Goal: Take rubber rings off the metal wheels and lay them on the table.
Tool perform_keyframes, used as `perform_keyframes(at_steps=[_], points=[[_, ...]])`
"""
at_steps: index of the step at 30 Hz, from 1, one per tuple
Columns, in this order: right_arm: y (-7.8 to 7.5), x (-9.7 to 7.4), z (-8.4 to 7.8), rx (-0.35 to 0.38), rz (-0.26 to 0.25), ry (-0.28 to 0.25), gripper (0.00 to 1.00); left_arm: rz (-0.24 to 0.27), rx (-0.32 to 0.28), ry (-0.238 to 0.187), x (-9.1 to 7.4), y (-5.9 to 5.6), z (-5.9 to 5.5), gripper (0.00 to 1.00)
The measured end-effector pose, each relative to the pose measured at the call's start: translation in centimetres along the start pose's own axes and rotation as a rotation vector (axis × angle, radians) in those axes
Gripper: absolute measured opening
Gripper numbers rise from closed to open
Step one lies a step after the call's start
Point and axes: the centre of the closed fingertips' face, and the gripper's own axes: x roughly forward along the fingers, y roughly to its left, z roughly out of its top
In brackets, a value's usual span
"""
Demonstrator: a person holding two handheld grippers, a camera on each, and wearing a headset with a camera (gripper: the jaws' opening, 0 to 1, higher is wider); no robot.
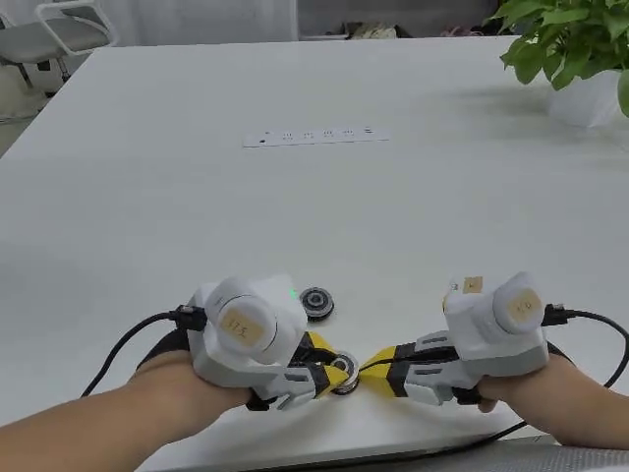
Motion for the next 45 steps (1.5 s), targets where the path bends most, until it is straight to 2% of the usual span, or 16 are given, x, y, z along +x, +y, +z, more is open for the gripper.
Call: perform_keyframes(at_steps=[7, 12, 21, 32, 45], points=[[-0.7, -0.3, 0.4, 0.057, -0.023, -0.037, 0.0, 0.001, -0.001, -0.001, 0.0, 0.0, 0.1, 0.08], [-0.7, -0.4, 0.4, 0.078, -0.023, -0.048, 0.0, 0.003, 0.0, -0.002, 0.1, 0.0, 0.1, 0.08], [-0.8, -0.7, 1.1, 0.13, -0.018, -0.099, 0.0, 0.01, 0.0, -0.001, 0.1, 0.0, 0.1, 0.08], [-0.5, -0.8, 1.4, 0.169, -0.001, -0.115, 0.0, 0.017, 0.0, 0.003, 0.2, 0.0, 0.2, 0.08], [-0.1, -0.8, 1.7, 0.174, 0.017, -0.123, 0.0, 0.023, -0.004, 0.007, 0.2, 0.0, 0.2, 0.08]])
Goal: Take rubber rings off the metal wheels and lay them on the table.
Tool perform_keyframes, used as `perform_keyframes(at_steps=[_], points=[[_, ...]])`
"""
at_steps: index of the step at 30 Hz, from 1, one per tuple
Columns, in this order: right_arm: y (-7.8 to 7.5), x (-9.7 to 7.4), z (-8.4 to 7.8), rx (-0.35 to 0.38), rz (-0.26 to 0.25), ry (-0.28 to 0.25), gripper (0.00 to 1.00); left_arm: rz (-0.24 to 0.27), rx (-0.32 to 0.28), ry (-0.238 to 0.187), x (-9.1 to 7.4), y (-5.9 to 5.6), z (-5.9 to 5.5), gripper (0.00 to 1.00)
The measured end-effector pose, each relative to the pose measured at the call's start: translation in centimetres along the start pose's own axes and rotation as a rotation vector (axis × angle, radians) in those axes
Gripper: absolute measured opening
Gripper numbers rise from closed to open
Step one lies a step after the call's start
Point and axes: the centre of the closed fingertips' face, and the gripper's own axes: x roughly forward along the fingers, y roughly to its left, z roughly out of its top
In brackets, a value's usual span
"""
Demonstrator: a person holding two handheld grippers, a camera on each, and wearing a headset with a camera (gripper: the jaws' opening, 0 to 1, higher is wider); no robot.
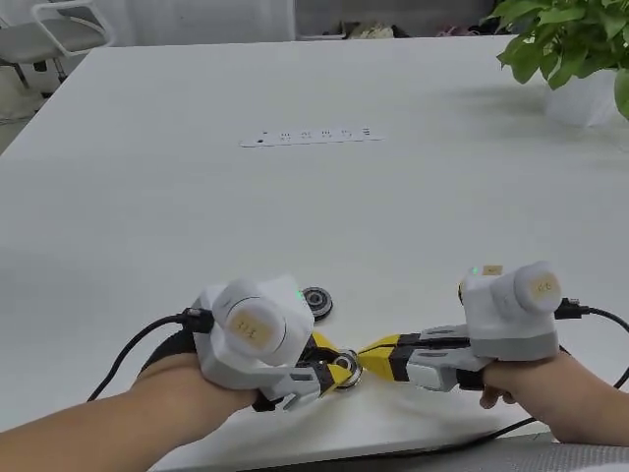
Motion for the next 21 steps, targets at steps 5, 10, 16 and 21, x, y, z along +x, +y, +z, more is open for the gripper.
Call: perform_keyframes(at_steps=[5, 10, 16, 21], points=[[0.27, 0.13, 0.08, -0.002, 0.011, 0.001, 0.0, 0.001, -0.001, 0.001, 0.01, 0.02, 0.0, 0.08], [0.53, 0.25, 0.12, -0.006, 0.023, 0.002, 0.0, 0.002, -0.002, 0.002, 0.0, 0.05, 0.0, 0.08], [0.78, 0.32, 0.18, -0.012, 0.034, 0.001, 0.0, 0.002, -0.002, 0.001, -0.01, 0.01, 0.02, 0.08], [0.97, 0.44, 0.25, -0.03, 0.042, 0.003, 0.0, -0.001, 0.0, -0.001, 0.05, -0.05, 0.07, 0.08]])
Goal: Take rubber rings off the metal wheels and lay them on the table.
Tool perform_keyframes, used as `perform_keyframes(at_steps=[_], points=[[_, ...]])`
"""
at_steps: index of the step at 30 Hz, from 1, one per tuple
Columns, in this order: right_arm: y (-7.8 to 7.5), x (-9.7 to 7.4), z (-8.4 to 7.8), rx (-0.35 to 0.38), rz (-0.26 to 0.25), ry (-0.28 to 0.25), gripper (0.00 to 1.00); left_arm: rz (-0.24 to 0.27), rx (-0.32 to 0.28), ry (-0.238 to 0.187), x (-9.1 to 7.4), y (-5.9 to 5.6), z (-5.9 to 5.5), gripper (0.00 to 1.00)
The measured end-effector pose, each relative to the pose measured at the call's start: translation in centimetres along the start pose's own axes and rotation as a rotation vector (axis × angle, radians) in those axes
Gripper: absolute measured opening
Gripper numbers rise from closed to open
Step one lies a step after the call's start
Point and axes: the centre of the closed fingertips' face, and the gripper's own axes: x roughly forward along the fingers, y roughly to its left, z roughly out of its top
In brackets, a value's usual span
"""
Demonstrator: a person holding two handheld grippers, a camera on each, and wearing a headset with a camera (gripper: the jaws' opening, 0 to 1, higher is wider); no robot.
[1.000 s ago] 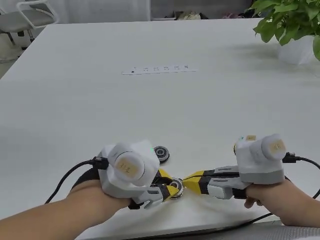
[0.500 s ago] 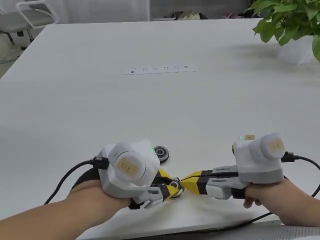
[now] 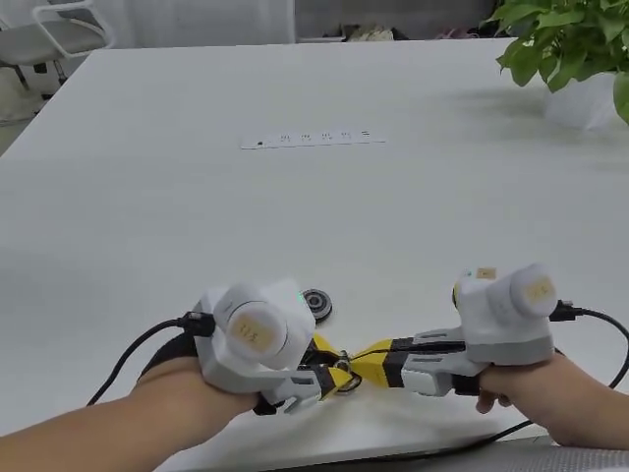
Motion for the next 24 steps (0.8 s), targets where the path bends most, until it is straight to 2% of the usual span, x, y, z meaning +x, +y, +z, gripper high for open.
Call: perform_keyframes(at_steps=[4, 6, 8, 24], points=[[0.0, 0.0, 0.0, 0.001, 0.005, -0.005, 0.0, -0.001, 0.0, -0.001, 0.0, 0.0, 0.0, 0.08], [0.5, 0.1, 0.2, -0.002, 0.025, -0.013, 0.0, 0.0, 0.0, -0.002, 0.0, 0.0, 0.0, 0.08], [0.4, 0.2, 0.0, -0.023, 0.018, 0.001, 0.0, -0.001, 0.0, -0.002, 0.0, 0.0, 0.0, 0.08], [-0.5, -0.2, 0.0, 0.004, -0.019, -0.018, 0.0, -0.006, 0.001, -0.007, 0.1, 0.0, 0.1, 0.08]])
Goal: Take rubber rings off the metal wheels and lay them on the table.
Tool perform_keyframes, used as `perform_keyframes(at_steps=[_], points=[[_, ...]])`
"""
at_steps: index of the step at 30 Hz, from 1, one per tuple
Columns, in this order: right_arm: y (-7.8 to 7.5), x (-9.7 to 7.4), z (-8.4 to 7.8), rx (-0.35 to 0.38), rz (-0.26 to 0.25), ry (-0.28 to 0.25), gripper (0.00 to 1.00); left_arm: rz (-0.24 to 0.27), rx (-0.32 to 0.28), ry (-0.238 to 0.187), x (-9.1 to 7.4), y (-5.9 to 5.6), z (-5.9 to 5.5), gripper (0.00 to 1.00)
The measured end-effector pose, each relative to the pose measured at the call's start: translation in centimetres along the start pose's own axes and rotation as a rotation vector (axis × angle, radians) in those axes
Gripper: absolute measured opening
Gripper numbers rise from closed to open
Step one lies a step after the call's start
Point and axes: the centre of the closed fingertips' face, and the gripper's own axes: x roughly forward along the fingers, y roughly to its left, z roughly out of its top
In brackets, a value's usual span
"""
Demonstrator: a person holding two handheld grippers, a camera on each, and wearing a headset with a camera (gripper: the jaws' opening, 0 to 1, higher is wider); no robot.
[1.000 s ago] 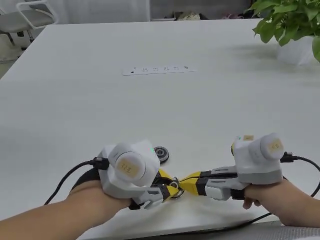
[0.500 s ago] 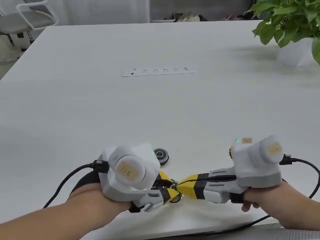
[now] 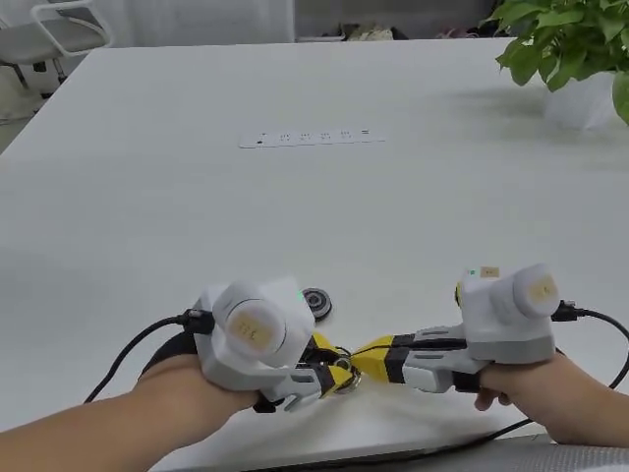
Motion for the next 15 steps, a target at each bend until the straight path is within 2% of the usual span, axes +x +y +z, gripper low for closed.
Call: perform_keyframes(at_steps=[10, 15], points=[[-0.28, -0.23, 0.39, 0.015, -0.011, -0.022, 0.0, -0.011, 0.005, 0.011, 0.03, 0.0, -0.03, 0.09], [-0.21, -0.21, 0.42, 0.013, -0.008, -0.022, 0.0, -0.013, 0.006, 0.018, -0.28, 0.08, 0.01, 0.12]])
